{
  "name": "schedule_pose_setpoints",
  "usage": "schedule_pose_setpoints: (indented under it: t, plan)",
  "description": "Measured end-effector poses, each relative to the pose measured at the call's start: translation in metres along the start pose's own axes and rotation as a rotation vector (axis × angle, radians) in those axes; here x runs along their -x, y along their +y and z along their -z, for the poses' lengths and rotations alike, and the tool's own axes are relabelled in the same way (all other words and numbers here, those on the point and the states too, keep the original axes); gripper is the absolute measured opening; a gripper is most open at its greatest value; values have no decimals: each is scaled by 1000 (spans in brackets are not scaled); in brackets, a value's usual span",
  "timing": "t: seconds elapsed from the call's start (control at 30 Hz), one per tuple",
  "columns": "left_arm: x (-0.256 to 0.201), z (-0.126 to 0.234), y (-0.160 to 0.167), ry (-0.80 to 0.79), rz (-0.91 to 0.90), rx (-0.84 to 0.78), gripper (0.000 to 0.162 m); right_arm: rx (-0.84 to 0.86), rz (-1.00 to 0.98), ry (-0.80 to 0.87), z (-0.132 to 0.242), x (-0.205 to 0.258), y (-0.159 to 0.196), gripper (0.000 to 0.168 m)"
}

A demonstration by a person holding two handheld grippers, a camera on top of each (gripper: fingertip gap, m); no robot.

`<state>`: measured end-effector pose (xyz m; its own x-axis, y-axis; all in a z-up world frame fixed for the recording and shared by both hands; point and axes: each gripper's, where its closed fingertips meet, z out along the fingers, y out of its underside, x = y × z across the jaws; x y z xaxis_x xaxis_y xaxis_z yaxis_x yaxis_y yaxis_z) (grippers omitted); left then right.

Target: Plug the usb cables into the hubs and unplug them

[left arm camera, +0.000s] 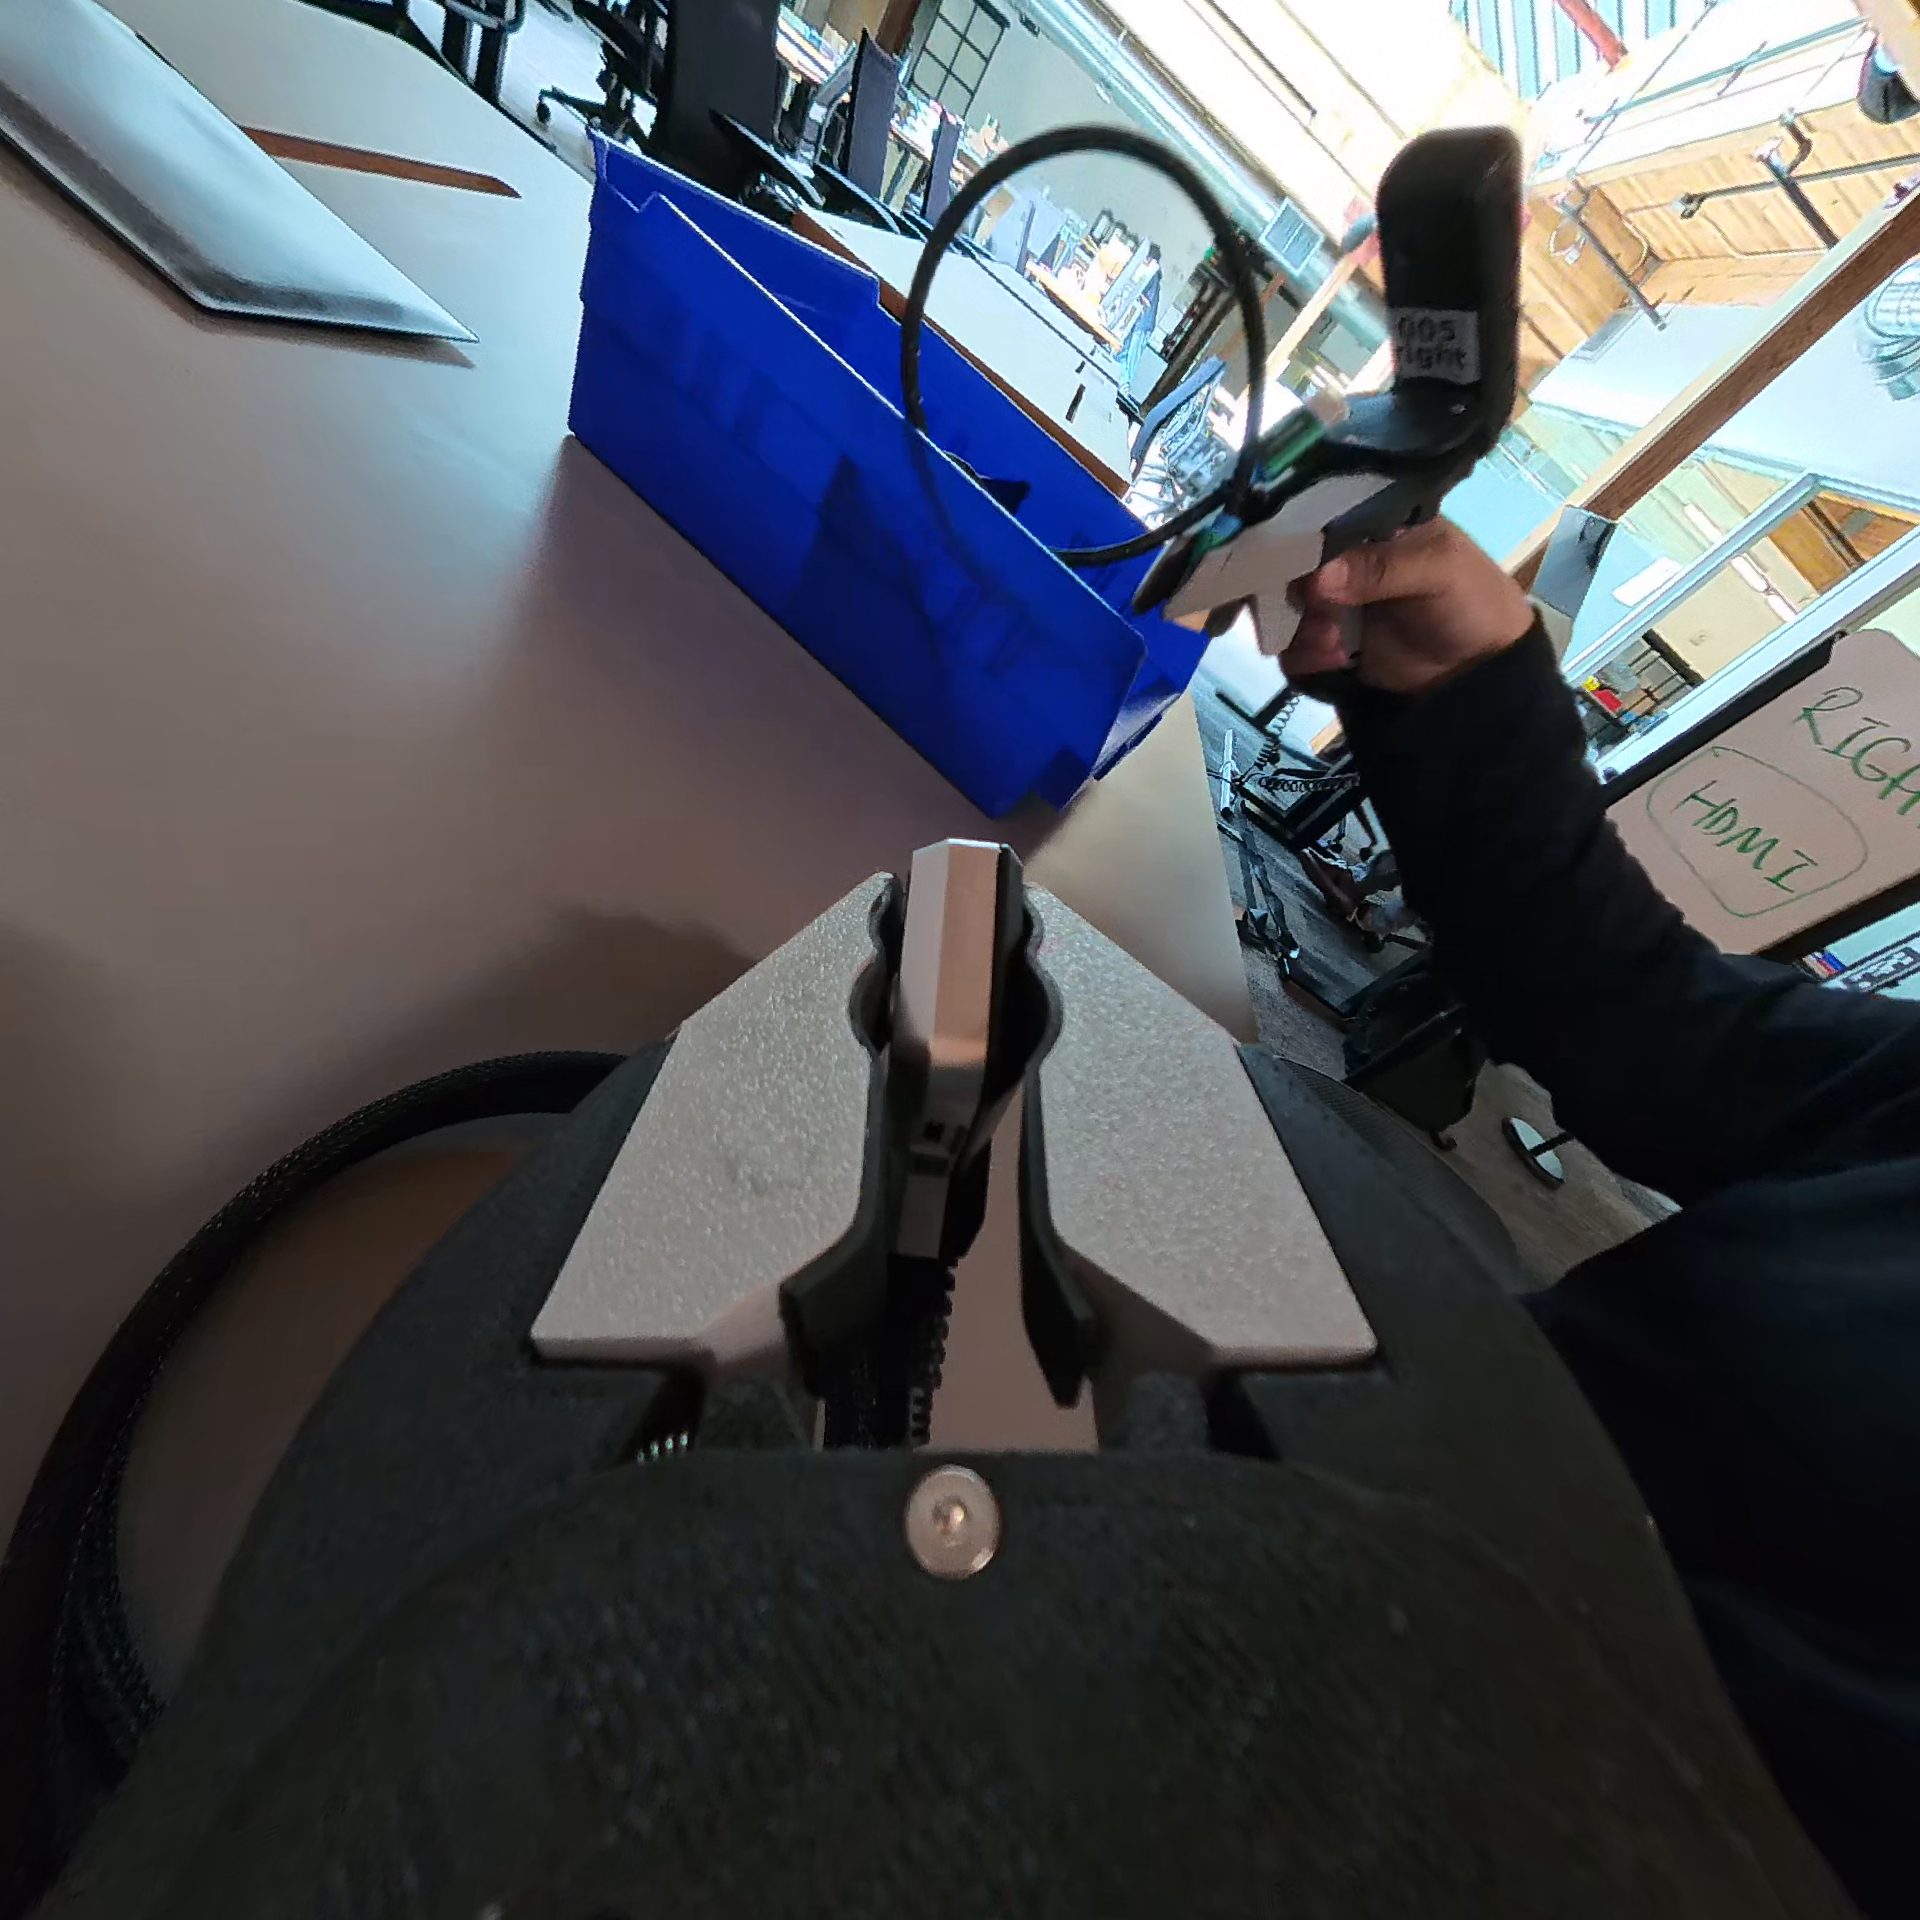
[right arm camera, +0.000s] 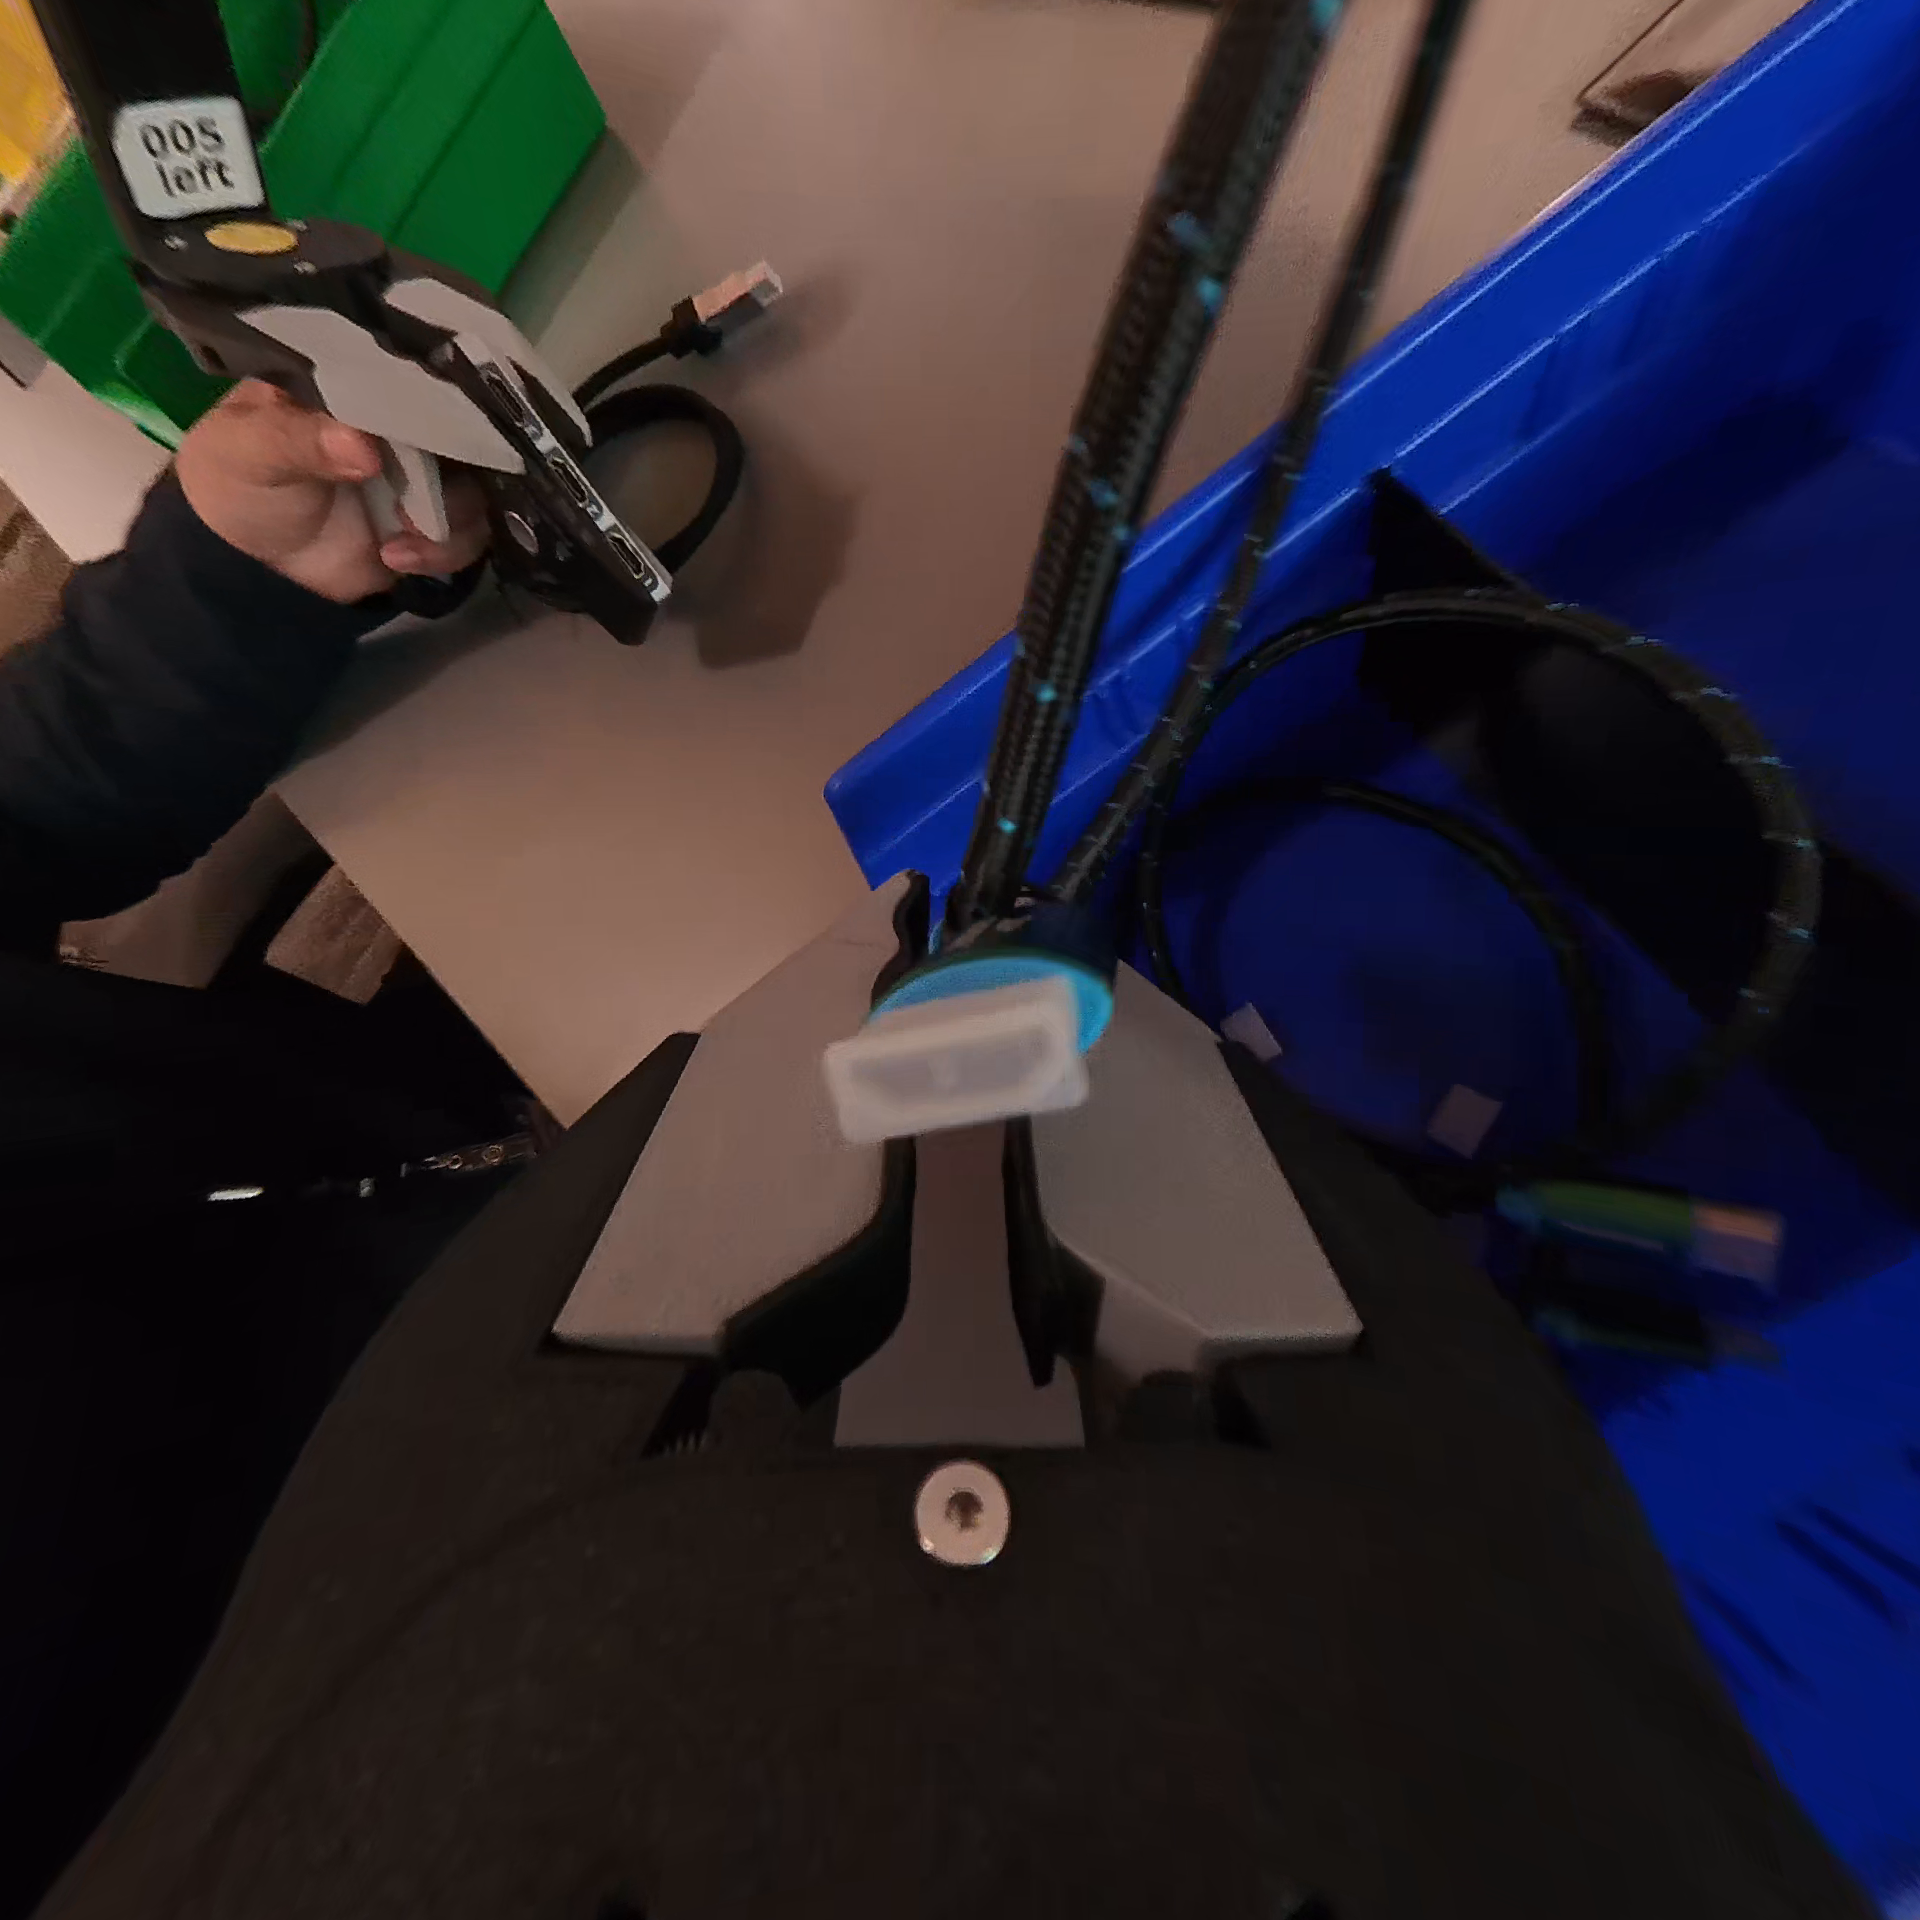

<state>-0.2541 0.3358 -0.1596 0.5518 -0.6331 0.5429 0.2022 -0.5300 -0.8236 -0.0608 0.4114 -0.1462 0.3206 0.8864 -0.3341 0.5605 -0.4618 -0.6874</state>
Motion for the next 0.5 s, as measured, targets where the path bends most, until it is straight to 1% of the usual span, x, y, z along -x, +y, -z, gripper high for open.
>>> schedule_pose_setpoints:
  t: [0.2,0.3,0.33,0.4,0.47,0.5]
  plan:
    - [1,-1,1,-2,1,3,18,26,-49,-64,42,-13,-8,8]
    - [2,-2,2,-5,3,6,18,102,-110,-178,49,-15,2,8]
    - [2,-2,2,-5,4,7,18,157,-144,-194,48,-21,11,7]
    - [2,-2,2,-5,5,9,18,309,-245,-166,42,-39,38,7]
    - [2,-2,3,-4,2,11,18,535,-351,-119,40,-49,75,11]
    - [1,-3,3,-4,1,12,18,620,-377,-128,40,-45,86,14]
